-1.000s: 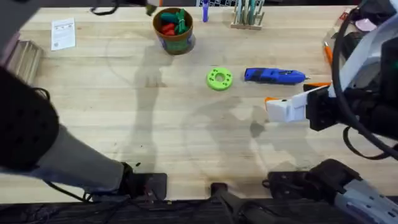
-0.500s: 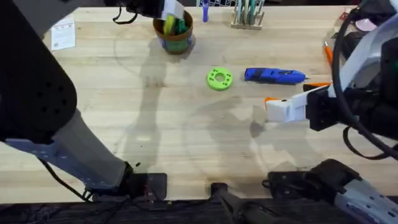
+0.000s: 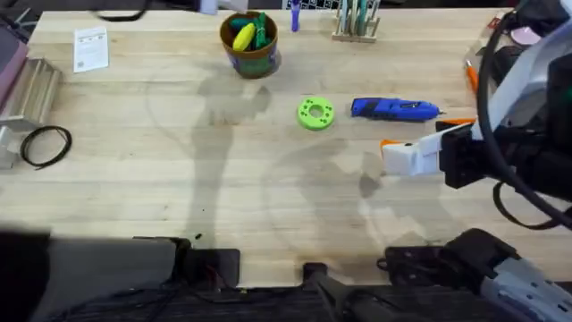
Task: Pick up the gripper from the table and insert it into the empty holder that is missing its gripper. Then pick up a screw, insert it into the mounting hole, and use the screwdriver to tighten it. Finally, clean up the table by picking up the vegetable and placing it into the bucket.
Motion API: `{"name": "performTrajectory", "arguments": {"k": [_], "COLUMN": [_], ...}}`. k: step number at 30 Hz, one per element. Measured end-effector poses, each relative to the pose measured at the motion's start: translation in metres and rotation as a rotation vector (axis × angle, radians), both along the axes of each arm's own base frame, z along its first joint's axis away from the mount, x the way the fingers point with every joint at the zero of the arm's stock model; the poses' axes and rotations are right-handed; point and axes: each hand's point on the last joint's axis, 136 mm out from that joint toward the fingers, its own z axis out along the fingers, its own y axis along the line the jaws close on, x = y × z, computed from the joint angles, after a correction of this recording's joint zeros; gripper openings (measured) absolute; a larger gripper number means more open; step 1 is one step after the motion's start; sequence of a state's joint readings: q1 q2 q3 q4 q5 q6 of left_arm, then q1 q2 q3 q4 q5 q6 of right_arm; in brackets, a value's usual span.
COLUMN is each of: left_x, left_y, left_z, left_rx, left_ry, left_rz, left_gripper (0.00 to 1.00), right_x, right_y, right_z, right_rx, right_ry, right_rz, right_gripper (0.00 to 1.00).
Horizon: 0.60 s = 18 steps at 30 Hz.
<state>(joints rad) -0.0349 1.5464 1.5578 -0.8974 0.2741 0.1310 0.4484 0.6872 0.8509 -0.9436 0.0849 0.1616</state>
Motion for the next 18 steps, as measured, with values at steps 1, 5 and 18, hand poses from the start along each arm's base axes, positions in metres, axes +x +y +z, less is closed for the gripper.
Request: {"name": "performTrajectory", "arguments": {"k": [1,5,18], "left_x": [-0.012,-0.058,-0.168], "left_y": [0.003,0.013,0.022], "left_z": [0.006,0.017,-0.06], "left_rx": [0.014,0.06,0.057], "left_ry": [0.005,0.064,0.146], "left_rz": [0.008,0.032,0.092], "left_gripper": [0.988,0.988,0.988], "right_x": [0.0,0.0,0.0], "right_y": [0.0,0.0,0.0], "right_z": [0.0,0.0,0.0], "right_rx": [0.0,0.0,0.0], "right_ry": [0.0,0.0,0.0], "right_rz": [0.0,0.0,0.0], "right_gripper": [0.991,0.992,0.992]}}
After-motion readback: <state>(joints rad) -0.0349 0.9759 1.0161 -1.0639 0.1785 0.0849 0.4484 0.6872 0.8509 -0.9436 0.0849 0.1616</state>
